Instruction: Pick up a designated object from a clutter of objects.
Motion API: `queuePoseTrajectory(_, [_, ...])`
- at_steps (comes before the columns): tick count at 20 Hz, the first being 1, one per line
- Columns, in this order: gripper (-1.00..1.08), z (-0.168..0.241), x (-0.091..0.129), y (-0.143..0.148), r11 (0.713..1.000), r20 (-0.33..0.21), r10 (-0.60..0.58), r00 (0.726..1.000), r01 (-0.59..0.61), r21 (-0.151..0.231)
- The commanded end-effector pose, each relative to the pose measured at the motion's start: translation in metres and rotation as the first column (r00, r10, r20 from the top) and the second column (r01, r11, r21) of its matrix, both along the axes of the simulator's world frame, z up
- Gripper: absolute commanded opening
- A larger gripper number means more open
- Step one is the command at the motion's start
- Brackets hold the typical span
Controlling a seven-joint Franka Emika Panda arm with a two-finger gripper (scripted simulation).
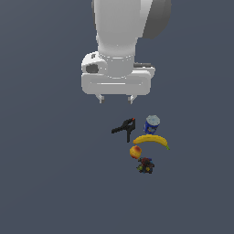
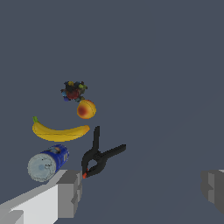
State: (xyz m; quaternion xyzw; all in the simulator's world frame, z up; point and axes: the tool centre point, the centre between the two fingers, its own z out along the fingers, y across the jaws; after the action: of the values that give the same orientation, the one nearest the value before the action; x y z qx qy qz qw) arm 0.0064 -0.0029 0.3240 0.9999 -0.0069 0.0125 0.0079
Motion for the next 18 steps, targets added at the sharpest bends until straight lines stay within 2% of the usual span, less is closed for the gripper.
queuePoseTrajectory(1, [1.00,0.000,0.000,0.000,1.000,0.000,0.000,1.000,0.000,0.000])
queuePoseTrajectory(9, [1.00,-0.022,-0.011,-0.014,0.999,-0.064,-0.044,0.997,0.045,0.011])
queuePoseTrajectory(18, [1.00,-0.026,-0.007,-0.011,1.000,-0.064,-0.009,0.998,0.009,0.009])
